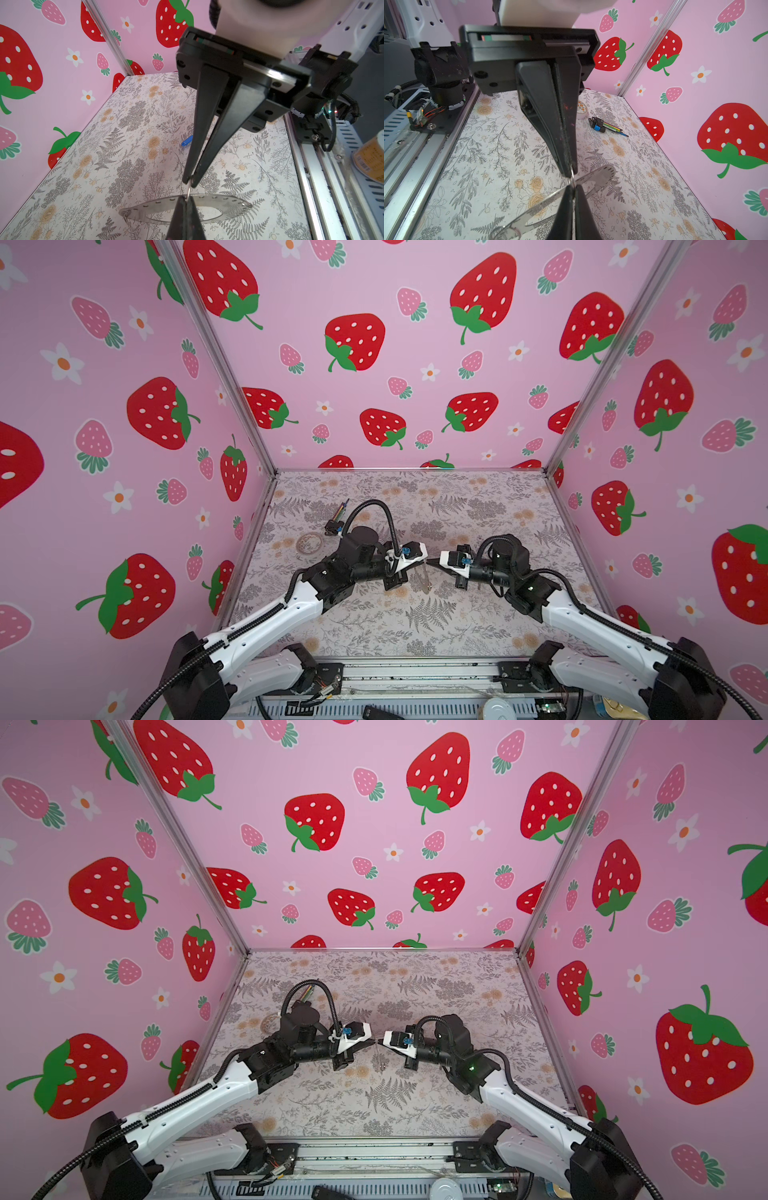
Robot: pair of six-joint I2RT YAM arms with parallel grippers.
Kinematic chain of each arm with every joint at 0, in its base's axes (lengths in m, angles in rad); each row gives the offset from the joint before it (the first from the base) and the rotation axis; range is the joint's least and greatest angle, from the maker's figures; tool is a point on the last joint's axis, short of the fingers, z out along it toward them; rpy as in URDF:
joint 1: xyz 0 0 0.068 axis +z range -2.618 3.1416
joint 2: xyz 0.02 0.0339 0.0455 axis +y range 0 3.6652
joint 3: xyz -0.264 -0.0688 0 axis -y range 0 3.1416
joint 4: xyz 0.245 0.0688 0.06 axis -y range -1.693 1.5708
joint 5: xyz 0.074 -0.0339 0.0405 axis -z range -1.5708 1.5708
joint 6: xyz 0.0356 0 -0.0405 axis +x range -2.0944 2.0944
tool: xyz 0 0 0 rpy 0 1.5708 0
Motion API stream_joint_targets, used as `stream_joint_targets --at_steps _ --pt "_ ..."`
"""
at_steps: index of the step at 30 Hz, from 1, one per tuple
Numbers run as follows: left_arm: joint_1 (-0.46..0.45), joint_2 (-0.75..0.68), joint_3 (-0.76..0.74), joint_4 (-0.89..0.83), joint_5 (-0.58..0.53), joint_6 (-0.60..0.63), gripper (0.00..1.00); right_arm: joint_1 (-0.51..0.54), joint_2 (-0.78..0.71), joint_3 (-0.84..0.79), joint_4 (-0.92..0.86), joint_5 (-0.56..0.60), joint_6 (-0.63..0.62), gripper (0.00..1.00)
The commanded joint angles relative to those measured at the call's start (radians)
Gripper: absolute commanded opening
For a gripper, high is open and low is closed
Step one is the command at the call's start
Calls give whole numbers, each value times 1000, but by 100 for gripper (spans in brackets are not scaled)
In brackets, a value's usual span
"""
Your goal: Put the keys on the keyring
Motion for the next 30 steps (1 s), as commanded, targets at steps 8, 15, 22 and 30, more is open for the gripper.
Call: stream_joint_targets --at_steps 8,15,22,30 --pt "26 -1 15 46 -17 -20 25 6 1 17 21 -48 19 0" --pt "157 -40 -160 364 207 -254 29 5 -2 -8 87 -58 73 0" --pt "155 -40 -202 455 272 -290 30 6 9 -9 113 -71 97 0" --pt "148 -32 -194 447 308 -280 30 6 22 -4 128 -82 111 0"
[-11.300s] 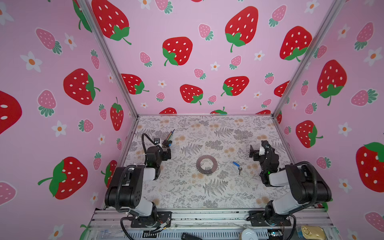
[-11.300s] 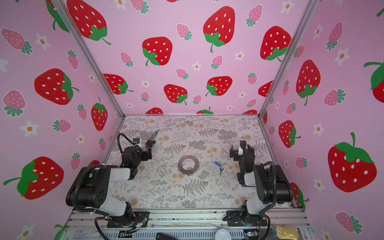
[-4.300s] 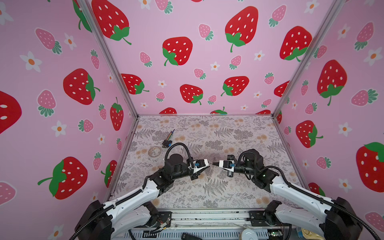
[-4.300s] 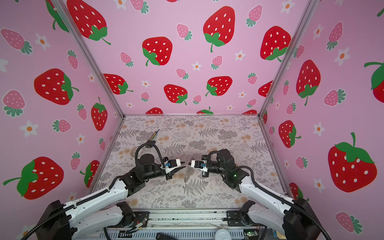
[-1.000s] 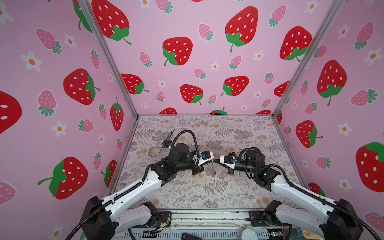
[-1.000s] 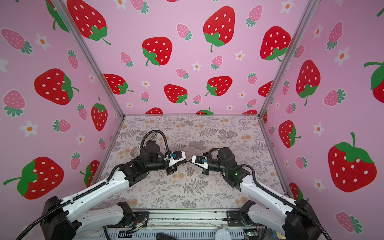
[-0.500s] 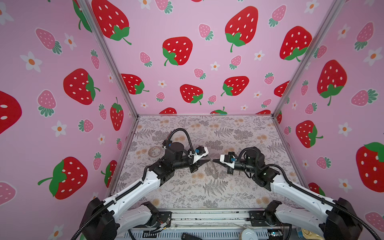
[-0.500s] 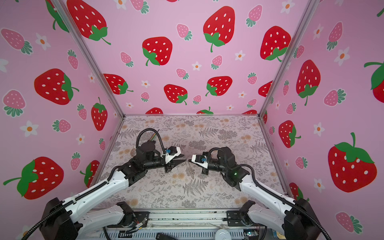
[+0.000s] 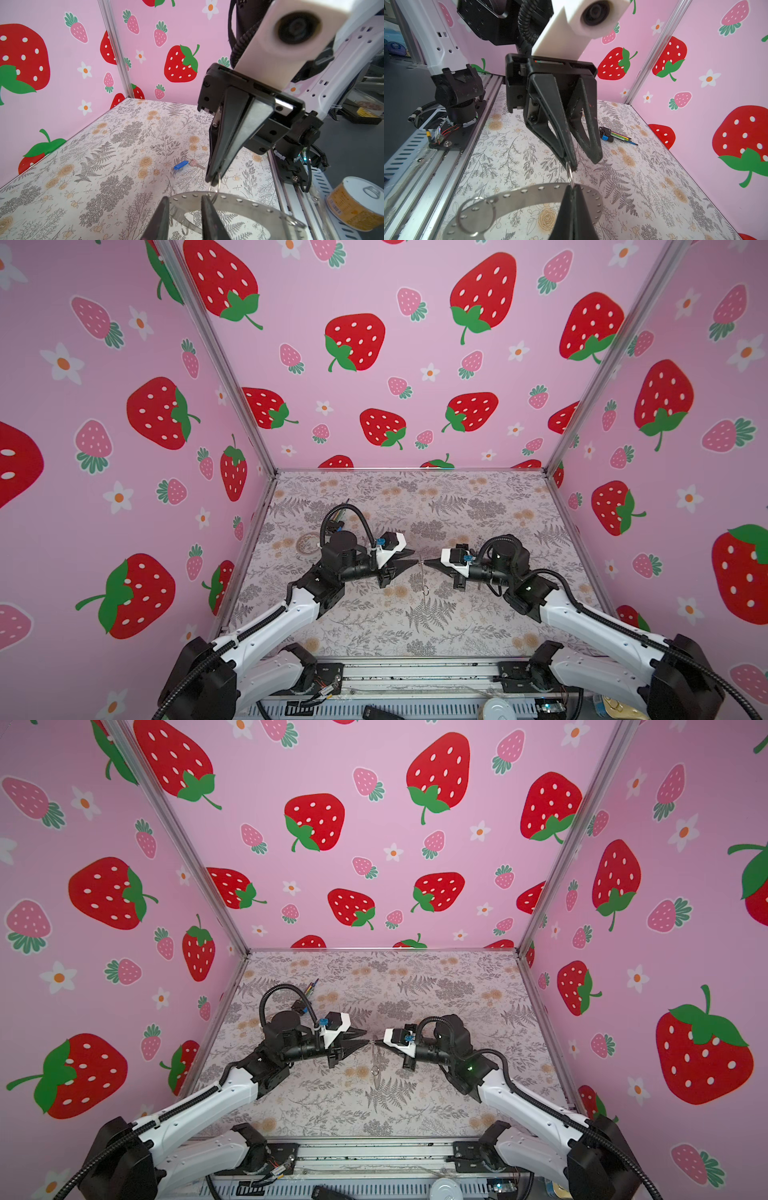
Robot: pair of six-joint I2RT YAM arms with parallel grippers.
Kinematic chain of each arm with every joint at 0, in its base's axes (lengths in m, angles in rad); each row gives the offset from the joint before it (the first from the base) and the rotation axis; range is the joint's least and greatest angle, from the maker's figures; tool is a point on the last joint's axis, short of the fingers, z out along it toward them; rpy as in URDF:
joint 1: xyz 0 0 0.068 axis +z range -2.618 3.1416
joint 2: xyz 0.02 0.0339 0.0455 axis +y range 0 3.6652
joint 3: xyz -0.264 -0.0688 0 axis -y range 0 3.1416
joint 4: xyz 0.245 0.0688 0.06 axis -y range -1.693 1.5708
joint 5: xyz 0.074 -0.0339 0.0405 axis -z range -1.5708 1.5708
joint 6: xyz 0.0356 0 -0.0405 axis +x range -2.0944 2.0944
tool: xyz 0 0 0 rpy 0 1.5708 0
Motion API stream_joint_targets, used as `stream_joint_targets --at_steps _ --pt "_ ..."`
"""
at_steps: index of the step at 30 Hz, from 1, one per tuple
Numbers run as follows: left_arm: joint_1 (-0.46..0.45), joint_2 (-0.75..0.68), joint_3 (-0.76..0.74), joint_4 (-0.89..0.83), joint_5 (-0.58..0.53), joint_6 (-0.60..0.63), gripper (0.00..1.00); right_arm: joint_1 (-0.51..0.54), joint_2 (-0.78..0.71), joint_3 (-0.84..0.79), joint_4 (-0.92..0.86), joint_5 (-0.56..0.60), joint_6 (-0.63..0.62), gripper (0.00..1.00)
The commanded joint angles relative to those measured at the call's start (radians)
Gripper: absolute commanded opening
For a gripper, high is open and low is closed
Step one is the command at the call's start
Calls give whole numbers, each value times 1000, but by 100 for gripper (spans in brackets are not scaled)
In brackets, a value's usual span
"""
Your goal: Put the keys on the keyring
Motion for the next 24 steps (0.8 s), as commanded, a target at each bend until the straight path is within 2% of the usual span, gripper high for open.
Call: stream_joint_targets --at_steps 1,6,11,17,24 --pt "-9 -6 9 27 58 3 30 4 7 5 45 -27 14 0" --pt "-15 -6 14 -17 48 40 30 4 3 4 45 -22 14 0" --pt "-13 -57 -6 -68 -37 98 32 5 -13 -9 39 3 13 0" --pt "-19 -43 6 -91 14 119 30 5 -3 -6 48 -2 16 0" --pt "-40 -6 30 -103 24 146 30 5 -10 -6 50 -1 16 0"
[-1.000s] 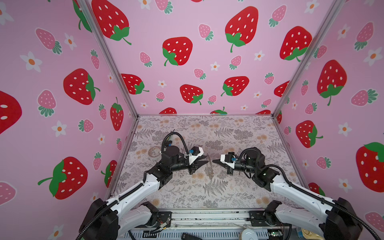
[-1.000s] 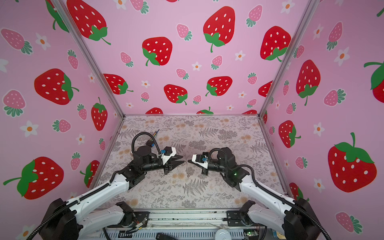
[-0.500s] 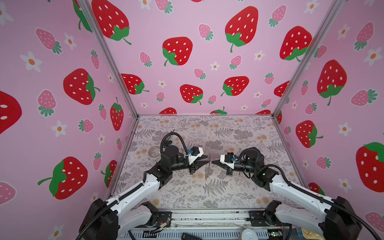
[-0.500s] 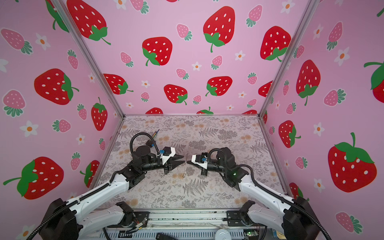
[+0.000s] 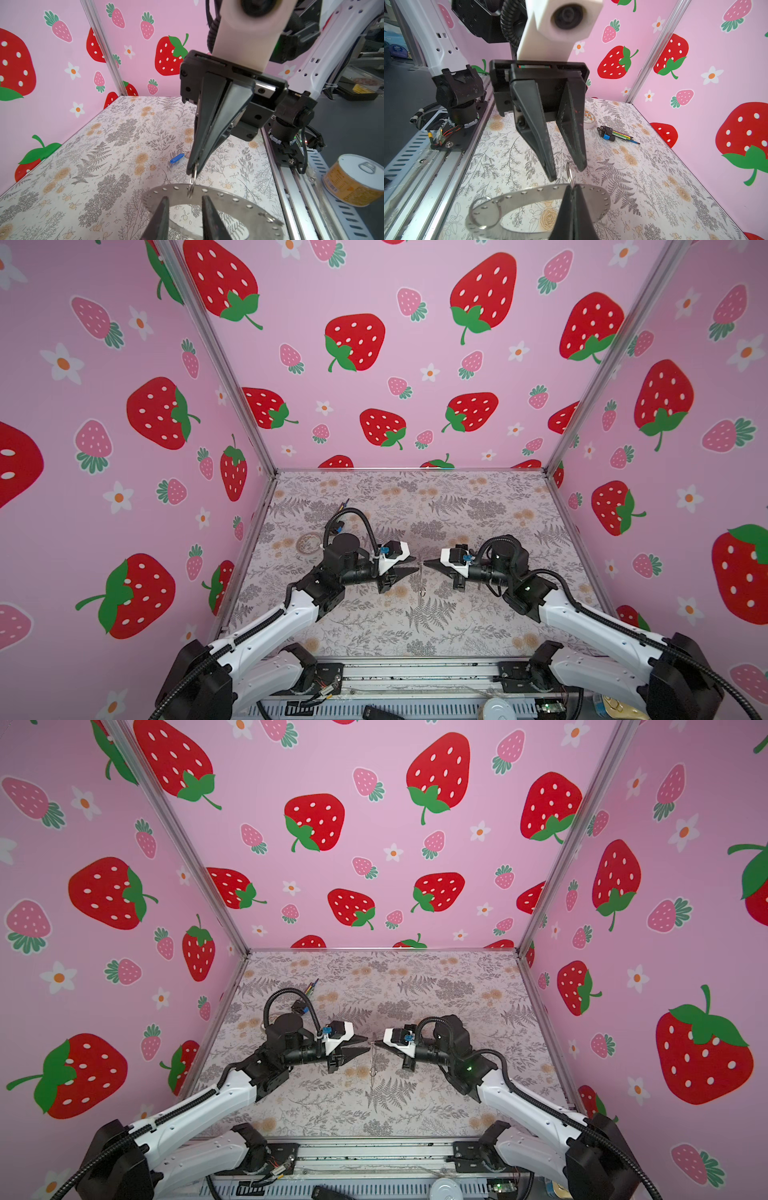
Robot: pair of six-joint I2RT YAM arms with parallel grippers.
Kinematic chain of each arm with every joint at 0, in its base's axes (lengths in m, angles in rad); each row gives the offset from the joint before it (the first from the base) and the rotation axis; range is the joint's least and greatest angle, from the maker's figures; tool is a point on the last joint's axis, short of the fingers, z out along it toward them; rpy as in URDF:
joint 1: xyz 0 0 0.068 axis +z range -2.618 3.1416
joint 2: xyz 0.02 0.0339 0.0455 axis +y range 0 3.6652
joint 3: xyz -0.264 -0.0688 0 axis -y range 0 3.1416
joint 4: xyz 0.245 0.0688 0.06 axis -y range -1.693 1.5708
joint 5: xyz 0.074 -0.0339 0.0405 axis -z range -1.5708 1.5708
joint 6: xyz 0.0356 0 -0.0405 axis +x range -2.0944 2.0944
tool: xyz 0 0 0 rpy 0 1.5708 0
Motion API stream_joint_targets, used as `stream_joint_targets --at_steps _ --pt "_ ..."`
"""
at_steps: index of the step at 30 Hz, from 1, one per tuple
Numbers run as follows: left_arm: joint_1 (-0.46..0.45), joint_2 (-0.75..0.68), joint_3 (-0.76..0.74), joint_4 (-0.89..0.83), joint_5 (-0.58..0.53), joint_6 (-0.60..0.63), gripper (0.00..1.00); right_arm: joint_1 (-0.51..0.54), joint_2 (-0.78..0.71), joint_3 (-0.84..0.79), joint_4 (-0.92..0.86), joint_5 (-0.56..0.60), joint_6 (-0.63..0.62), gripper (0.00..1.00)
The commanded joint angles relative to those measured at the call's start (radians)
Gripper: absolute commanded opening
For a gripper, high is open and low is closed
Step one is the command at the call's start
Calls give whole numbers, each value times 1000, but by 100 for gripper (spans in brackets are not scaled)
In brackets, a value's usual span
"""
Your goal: Put the keys on the keyring
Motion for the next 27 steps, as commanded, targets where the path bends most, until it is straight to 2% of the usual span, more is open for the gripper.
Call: stream_joint_targets --at_steps 1,16,27 --pt "-9 7 34 -2 30 31 30 2 -12 1 40 -7 2 0" --pt "-13 10 31 84 12 -22 28 3 -2 -5 26 -26 -4 0" --pt "-14 20 26 104 12 -34 17 3 7 -1 25 -38 -3 0"
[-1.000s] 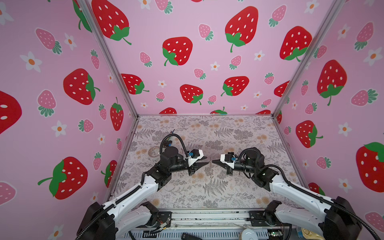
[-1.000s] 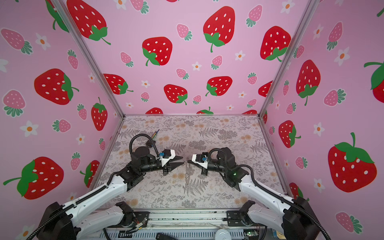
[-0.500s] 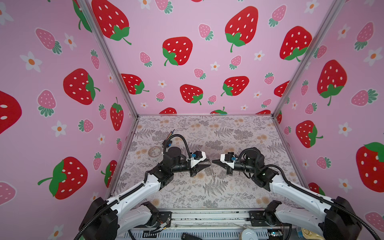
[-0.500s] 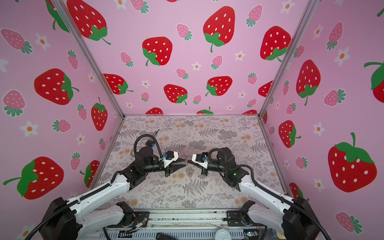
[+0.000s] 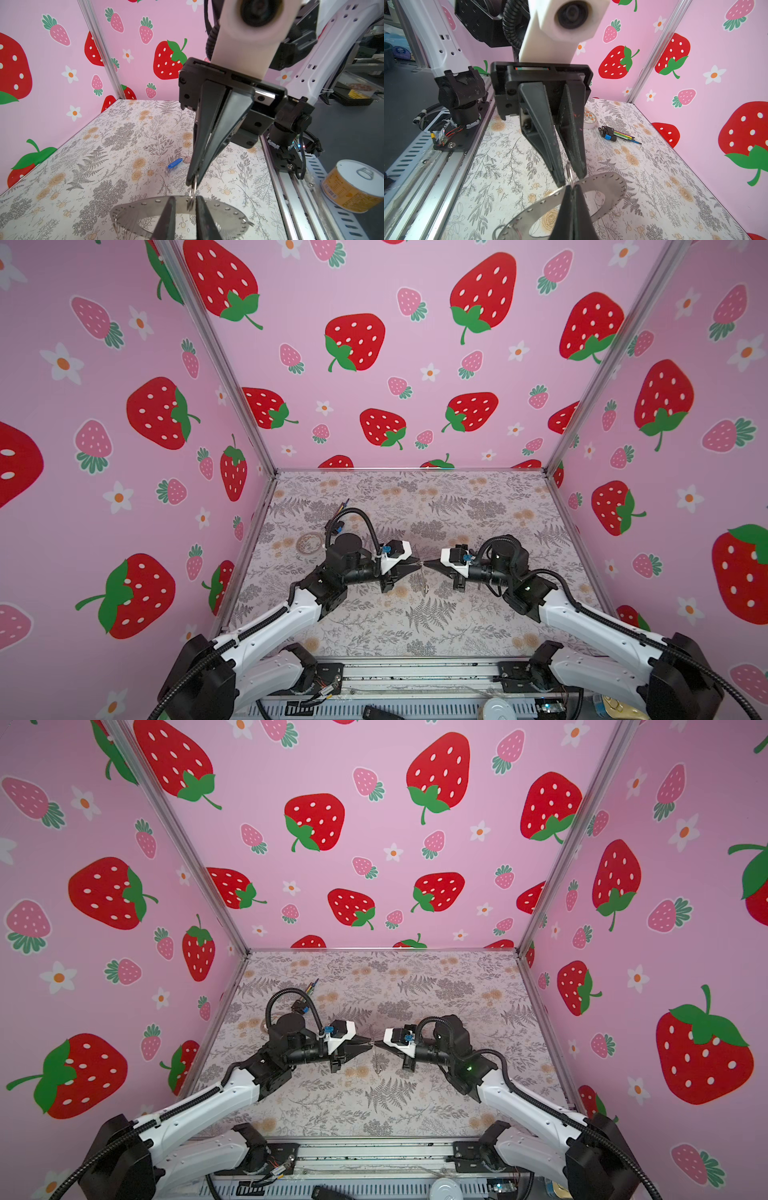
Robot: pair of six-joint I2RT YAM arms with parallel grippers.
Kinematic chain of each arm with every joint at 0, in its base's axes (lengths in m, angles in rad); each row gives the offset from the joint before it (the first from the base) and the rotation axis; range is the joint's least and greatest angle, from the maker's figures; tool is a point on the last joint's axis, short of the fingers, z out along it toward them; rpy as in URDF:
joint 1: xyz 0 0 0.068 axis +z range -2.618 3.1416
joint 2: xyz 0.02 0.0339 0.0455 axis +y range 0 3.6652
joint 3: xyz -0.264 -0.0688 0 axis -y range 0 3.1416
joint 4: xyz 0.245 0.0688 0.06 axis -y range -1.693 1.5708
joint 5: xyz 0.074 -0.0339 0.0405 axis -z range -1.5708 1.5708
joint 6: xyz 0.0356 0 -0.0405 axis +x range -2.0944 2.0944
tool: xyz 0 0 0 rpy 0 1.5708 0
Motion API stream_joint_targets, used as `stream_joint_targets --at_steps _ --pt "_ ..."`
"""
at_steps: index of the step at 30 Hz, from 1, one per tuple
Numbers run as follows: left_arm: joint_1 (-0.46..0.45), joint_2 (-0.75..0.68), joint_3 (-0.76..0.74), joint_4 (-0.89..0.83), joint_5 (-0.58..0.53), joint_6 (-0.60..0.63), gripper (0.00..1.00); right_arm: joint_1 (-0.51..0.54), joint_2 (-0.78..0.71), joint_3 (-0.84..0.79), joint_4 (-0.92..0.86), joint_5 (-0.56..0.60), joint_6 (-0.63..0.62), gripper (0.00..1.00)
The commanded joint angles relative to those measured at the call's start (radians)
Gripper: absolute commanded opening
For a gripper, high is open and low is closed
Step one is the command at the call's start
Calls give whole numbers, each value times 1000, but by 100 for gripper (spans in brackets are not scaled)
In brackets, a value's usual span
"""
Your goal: Put the keys on the keyring
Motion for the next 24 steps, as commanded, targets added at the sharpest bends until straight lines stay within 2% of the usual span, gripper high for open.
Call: stream_joint_targets --at_steps 1,6,8,9,11,15,18,24 --pt "-4 4 25 39 12 -1 15 5 9 -1 25 -31 -9 0" --pt "-5 8 29 47 10 -2 11 8 26 7 8 -36 -13 1" --pt "-4 9 28 46 7 1 7 10 29 10 8 -34 -9 5" --pt "-3 9 27 41 5 7 1 9 28 11 9 -31 -9 8" --pt "-4 4 28 20 -6 28 0 10 21 7 10 -12 -3 16" --pt "-4 -3 26 -18 -22 75 0 10 -14 -9 13 39 5 19" --pt "-2 -7 25 -39 -31 103 0 9 -42 -26 12 71 22 26" --pt "2 -12 21 -97 -44 180 0 8 -83 -8 -83 345 221 40"
